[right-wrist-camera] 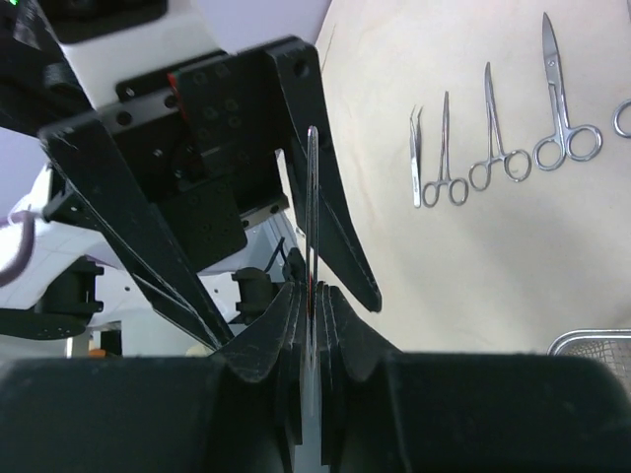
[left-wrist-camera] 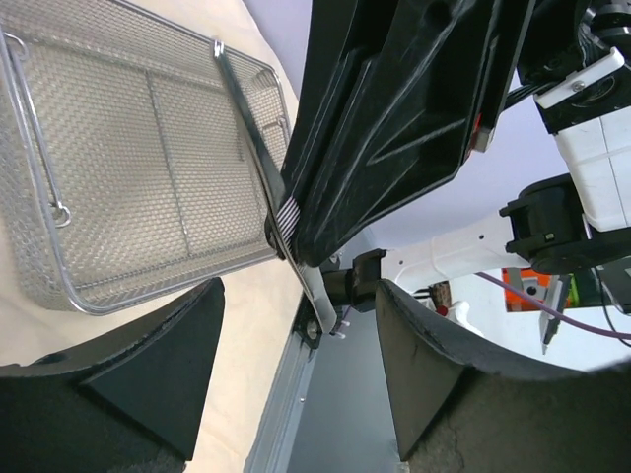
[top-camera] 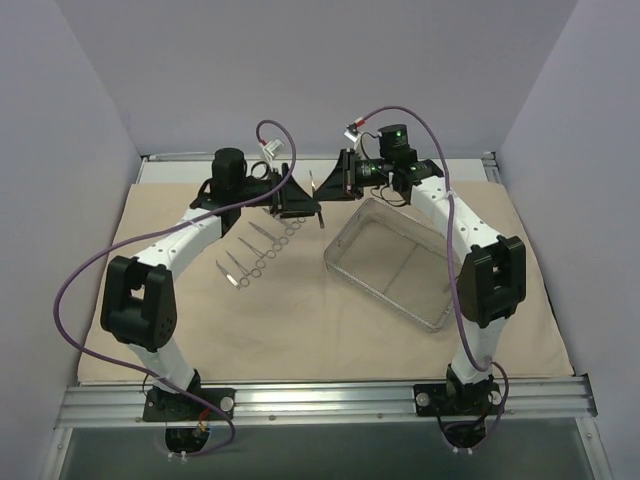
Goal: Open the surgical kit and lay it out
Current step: Place the medical item in the surgical kit.
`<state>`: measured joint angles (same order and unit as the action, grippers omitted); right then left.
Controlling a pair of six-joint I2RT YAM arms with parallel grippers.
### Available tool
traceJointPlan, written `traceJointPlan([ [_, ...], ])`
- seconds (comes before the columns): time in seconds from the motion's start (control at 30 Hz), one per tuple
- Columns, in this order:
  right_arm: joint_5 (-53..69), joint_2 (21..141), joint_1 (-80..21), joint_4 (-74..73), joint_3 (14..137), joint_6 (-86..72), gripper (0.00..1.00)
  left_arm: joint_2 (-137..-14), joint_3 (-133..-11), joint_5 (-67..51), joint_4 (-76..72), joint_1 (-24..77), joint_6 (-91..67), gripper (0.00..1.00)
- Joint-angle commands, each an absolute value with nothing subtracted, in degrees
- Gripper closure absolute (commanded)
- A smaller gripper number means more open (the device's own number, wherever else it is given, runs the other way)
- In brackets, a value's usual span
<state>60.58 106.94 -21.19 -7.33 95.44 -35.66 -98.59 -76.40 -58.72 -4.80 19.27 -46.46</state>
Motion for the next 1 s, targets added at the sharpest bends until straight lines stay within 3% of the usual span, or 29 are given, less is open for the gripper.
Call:
traceJointPlan([
  [0.0,62.1,103.2,-21.0,-2.2,95.3,-39.1,1.00,-96.7,-75.2,-61.9,-12.7,20.6,-49.8,0.29],
  [0.17,60.3,104.1,-20.9,3.8,95.2,-43.4,1.00,-97.4,-73.2,-62.3,-23.1,22.1,-57.2,0.31],
  [0.27,60.6,104.8,-21.1,5.0,95.4,-44.6,1.00,-98.3,-72.4,-62.5,-28.1,22.2,-61.0,0.41],
  [0.37,60.7,105.0,-21.1,4.4,95.6,-44.6,1.00,-99.6,-72.6,-62.8,-30.9,21.9,-63.7,0.81],
  [0.4,60.2,105.0,-20.8,2.7,96.0,-43.7,0.80,-99.7,-72.3,-61.7,-30.8,21.6,-63.9,0.95],
  [0.43,57.8,105.2,-20.5,0.5,97.3,-42.3,0.70,-99.4,-71.4,-60.7,-28.0,20.6,-63.5,0.98],
  [0.5,54.4,105.5,-19.0,-9.7,98.9,-37.0,0.51,-97.3,-70.0,-56.8,-23.4,18.9,-60.0,0.98],
  [0.6,43.4,105.9,-16.7,-24.2,102.6,-28.9,0.29,-92.4,-69.5,-46.4,5.3,15.0,-46.4,0.98],
  [0.67,31.9,106.6,-15.8,-35.0,105.4,-25.2,0.19,-90.7,-70.7,-39.4,17.1,12.2,-38.4,0.98],
  [0.7,29.1,106.7,-15.5,-37.3,105.6,-22.4,0.00,-89.2,-70.8,-35.5,21.7,11.5,-36.8,0.98],
  [0.77,21.3,106.4,-14.5,-42.3,105.3,-21.3,0.00,-87.6,-68.7,-24.4,32.1,9.2,-35.3,0.98],
  [0.97,13.2,101.8,-12.6,-44.4,99.3,-20.3,0.00,-81.9,-61.1,-3.3,43.8,6.5,-38.2,0.98],
])
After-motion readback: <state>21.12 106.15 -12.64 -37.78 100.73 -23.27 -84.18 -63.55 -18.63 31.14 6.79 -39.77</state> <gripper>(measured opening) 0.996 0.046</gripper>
